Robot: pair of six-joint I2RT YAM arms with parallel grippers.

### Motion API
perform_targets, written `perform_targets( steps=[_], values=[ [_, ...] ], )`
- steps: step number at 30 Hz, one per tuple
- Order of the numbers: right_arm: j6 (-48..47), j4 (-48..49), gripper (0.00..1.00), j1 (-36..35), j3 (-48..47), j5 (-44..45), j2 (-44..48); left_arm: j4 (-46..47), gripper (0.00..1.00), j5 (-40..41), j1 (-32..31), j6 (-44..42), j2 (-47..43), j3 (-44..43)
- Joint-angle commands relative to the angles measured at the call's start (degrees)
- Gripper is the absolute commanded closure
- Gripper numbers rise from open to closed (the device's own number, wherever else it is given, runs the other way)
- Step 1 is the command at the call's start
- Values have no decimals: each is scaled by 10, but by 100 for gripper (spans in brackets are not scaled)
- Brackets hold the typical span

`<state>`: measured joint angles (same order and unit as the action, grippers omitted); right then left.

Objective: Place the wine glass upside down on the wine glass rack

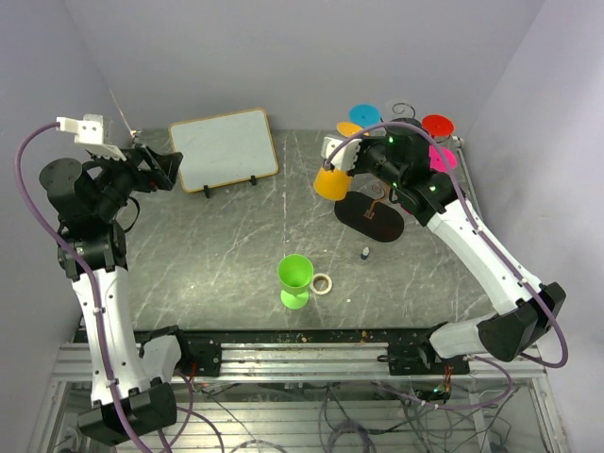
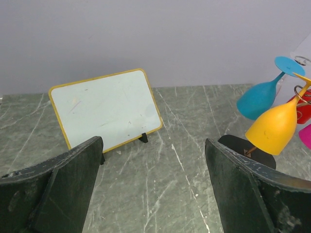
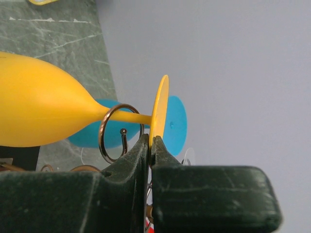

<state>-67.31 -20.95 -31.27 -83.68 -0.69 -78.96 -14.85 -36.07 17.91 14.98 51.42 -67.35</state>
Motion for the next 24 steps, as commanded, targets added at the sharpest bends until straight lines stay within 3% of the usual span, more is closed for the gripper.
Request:
perform_targets(
  steps=[1,15,24],
  values=[
    [-14,-2,100,-7,-20,-18,4,-11,4,-8,5,-16,20,-32],
    [-13,-55,100,-11,-17,16,48,-163,4,44,-53,-139,105,-146],
    [-27,-76,100,-11,-36,91,19,-144,4,42,-113,-157,125,-139]
  ],
)
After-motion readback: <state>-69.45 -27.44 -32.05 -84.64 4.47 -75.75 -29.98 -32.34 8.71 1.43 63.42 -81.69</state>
